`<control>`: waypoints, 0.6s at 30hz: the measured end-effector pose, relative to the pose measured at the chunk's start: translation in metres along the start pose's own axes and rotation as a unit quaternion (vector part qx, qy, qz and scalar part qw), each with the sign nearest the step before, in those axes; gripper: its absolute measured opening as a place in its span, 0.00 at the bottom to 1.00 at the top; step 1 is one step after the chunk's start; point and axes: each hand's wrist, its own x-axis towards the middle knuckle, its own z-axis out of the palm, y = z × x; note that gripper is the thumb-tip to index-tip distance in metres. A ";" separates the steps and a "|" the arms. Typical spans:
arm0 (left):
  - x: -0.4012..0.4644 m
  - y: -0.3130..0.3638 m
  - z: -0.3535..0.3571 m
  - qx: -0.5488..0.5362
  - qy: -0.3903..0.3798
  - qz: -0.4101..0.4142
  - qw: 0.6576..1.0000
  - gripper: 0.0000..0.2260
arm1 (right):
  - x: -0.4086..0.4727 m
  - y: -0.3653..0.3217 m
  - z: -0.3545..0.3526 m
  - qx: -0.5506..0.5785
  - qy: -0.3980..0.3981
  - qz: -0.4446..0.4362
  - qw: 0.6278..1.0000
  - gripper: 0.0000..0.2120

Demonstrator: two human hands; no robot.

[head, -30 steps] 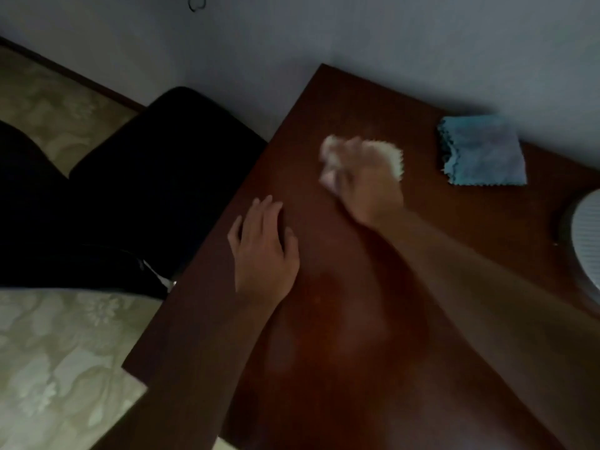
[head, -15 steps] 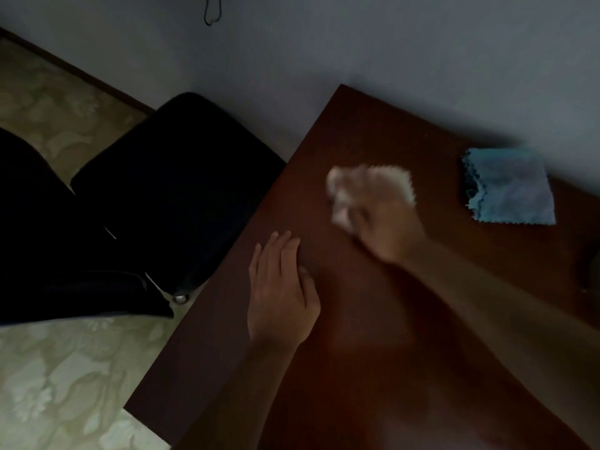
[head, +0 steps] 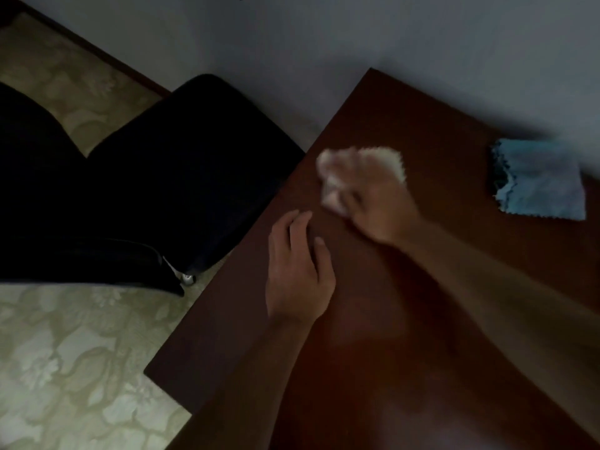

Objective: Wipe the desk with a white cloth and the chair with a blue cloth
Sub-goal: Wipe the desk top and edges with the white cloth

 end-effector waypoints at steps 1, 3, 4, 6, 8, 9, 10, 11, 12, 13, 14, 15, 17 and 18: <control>0.002 -0.001 0.001 0.002 -0.003 -0.001 1.000 0.15 | 0.013 0.021 -0.007 -0.019 0.005 0.052 0.998 0.21; -0.001 0.000 -0.001 -0.003 -0.003 -0.004 1.000 0.15 | 0.033 0.043 -0.015 -0.049 0.000 0.125 0.991 0.22; -0.001 0.000 -0.002 -0.014 0.000 -0.003 1.000 0.15 | 0.039 0.043 -0.015 -0.059 0.000 0.140 0.988 0.23; -0.001 -0.001 -0.004 -0.044 0.019 -0.001 0.999 0.14 | 0.030 0.021 -0.008 -0.067 0.002 0.130 0.989 0.24; -0.001 -0.001 -0.008 -0.072 0.037 -0.007 0.997 0.14 | -0.002 -0.018 0.005 -0.053 -0.005 0.092 0.994 0.25; -0.005 -0.003 -0.011 -0.076 0.042 -0.013 0.996 0.13 | -0.025 -0.041 0.013 -0.041 -0.015 0.075 0.996 0.25; -0.009 -0.005 -0.017 -0.071 0.042 -0.014 0.997 0.13 | -0.052 -0.063 0.020 -0.030 -0.024 0.062 0.997 0.26; -0.015 -0.007 -0.023 -0.059 0.035 -0.010 0.998 0.12 | -0.081 -0.086 0.026 -0.021 -0.036 0.050 0.998 0.26; -0.024 -0.009 -0.032 -0.041 0.023 0.000 0.999 0.11 | -0.113 -0.109 0.032 -0.014 -0.049 0.027 0.998 0.26; -0.036 -0.011 -0.040 -0.019 0.005 0.019 1.000 0.10 | -0.146 -0.130 0.037 -0.008 -0.061 0.000 0.998 0.25; -0.053 -0.013 -0.051 0.003 -0.015 0.046 0.999 0.10 | -0.180 -0.151 0.042 0.005 -0.069 -0.025 0.997 0.23; -0.067 -0.015 -0.058 0.016 -0.036 0.075 0.996 0.09 | -0.207 -0.165 0.045 0.019 -0.072 -0.034 0.997 0.22; -0.099 -0.015 -0.067 0.043 -0.082 0.118 0.989 0.09 | -0.248 -0.182 0.048 0.034 -0.078 -0.044 0.995 0.21; -0.116 -0.015 -0.069 0.057 -0.097 0.128 0.985 0.09 | -0.263 -0.184 0.049 0.037 -0.080 -0.051 0.995 0.20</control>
